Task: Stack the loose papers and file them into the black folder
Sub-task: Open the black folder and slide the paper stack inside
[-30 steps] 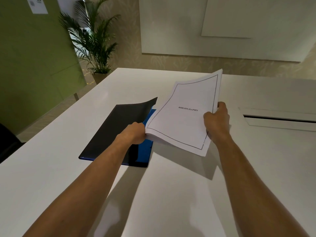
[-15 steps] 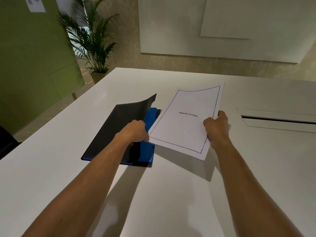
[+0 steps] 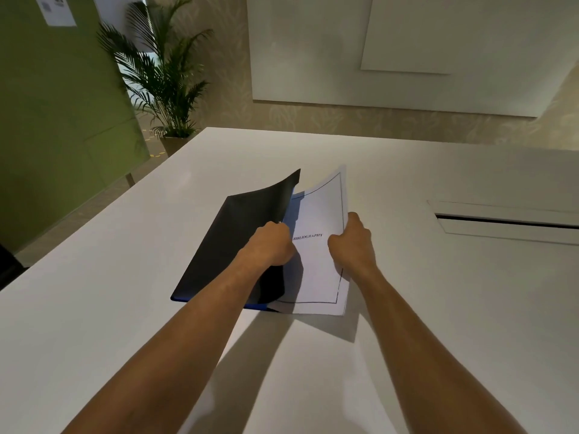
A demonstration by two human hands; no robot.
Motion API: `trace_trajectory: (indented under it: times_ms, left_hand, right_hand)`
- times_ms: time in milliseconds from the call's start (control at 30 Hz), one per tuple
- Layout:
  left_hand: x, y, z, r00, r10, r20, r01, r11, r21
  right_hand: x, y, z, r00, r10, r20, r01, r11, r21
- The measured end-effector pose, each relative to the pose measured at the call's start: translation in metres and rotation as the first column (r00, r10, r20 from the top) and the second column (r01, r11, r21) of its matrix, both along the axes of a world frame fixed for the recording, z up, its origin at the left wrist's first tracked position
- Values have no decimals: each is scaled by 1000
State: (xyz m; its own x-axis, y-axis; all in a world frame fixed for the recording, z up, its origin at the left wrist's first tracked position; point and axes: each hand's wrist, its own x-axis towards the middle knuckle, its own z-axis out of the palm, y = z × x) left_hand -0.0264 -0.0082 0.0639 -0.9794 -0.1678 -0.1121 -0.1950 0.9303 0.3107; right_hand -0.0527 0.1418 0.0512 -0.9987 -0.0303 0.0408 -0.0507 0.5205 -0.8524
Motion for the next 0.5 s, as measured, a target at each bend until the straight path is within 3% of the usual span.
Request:
trace_trajectory:
  times_ms: [200, 367, 500]
  left_hand:
    - [-2, 21, 0, 1000, -7, -9, 7, 1000, 2]
    - [-3, 33, 4, 998, -60, -17, 60, 998, -27]
    - [-9, 42, 6, 995, -85, -46, 85, 996, 0]
  right_hand:
    - [-15, -12, -1, 999, -4, 32, 0, 993, 119]
    - [-23, -20, -11, 992, -12, 126, 12, 1000, 3]
    - [-31, -28, -26, 984, 72, 166, -56, 994, -99]
